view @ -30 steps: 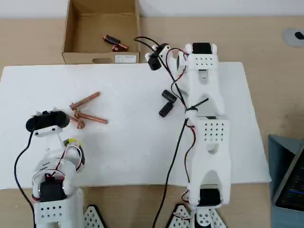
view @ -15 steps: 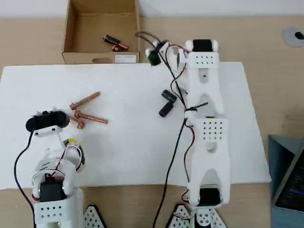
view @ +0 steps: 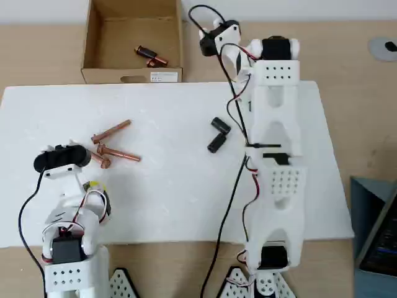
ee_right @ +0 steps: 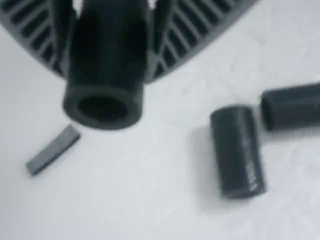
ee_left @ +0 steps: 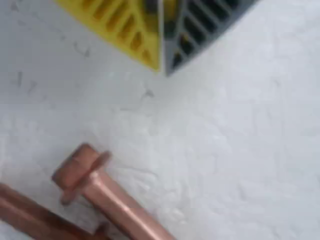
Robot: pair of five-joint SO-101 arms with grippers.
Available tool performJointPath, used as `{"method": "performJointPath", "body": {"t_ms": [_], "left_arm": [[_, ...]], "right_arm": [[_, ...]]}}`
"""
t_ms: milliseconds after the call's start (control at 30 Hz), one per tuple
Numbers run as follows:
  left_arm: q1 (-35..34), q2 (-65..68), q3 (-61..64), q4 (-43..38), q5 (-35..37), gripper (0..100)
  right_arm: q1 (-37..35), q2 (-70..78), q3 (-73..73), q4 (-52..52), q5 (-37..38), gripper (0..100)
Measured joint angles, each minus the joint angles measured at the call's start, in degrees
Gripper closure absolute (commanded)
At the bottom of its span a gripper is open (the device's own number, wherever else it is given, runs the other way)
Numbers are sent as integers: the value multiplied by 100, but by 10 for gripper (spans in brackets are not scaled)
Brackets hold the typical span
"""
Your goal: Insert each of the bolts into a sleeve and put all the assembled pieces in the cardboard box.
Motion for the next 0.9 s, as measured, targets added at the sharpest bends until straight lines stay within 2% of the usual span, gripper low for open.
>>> {"method": "performJointPath", "body": {"t_ms": [167,533,767,900], "left_arm": [[0,0,0,0,0,998],[-9,0,0,0,26,998],[-633,0,-26,18,273,998],[-703,0,-343,334,264,998]], "right_arm": [[88,-1046,1064,0,-185,988],[712,-3719,3411,0,-1662,988],[1081,-5301,5442,9,-2374,988],[1292,-6268,6286,9,-2593,988]]}}
